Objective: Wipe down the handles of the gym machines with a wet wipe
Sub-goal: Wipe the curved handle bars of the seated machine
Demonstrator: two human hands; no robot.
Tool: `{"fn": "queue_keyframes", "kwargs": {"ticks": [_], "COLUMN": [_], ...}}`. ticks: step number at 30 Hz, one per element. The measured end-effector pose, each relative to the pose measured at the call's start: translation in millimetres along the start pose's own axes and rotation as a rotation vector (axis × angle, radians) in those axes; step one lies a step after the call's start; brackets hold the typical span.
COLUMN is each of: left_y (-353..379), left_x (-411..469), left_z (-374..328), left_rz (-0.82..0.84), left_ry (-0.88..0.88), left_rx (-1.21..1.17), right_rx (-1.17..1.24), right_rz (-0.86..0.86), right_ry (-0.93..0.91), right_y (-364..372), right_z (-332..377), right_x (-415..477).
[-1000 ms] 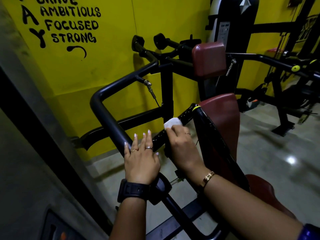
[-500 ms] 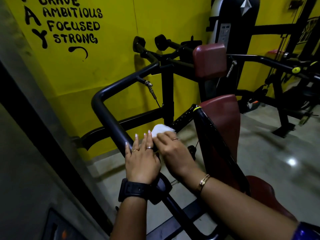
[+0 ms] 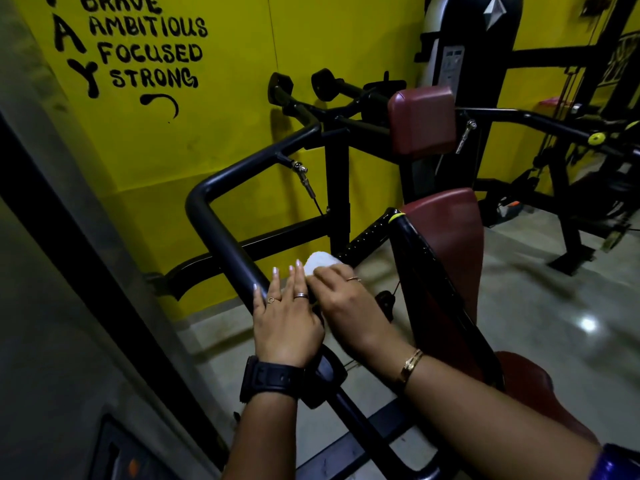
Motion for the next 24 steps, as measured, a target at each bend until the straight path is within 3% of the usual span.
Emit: {"fn": "queue_keyframes", "kwargs": {"ticks": [3,7,10,13,19,21,24], "left_y": [0,0,-1,-1,0,0,0], "left_x": [0,-1,-2,-2,-1,0,1], "left_z": [0,0,0,0,0,0,0], "left_rz": [-0.002,-0.009,-0.011,-0.011,-0.003,0.002,-0.001], "left_ry": [-0.005,0.011,0.008,0.003,0.003,0.002,0.004], "left_rx": [-0.028,-0.026,-0.025,-0.025,-0.020,-0.019,-0.028], "right_rx": [-0.055,-0.160,-0.156,-0.122,-0.089,0.097,0.502], "right_rz": [0.014,-0.042,-0.041,-0.005,-0.096,-0.132,-0.149], "right_ry": [-0.024,0.215,0.271,0.182,0.048,0.183,0.601], "right_y": [0,-17,-15,-10,-23,-41,-71], "right_z": [-9,-44,-43,-26,-12,-16,-34], "right_x": [10,8,0,0,6,3,-7]}}
Point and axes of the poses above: each hand's wrist, its own x-axis towards the middle knuckle, its own y-axis out of the palm, z = x × y, the point moved 6 cm from there along x, towards the middle knuckle, and after that the axes turned 11 degrees about x, right-handed, at the moved point
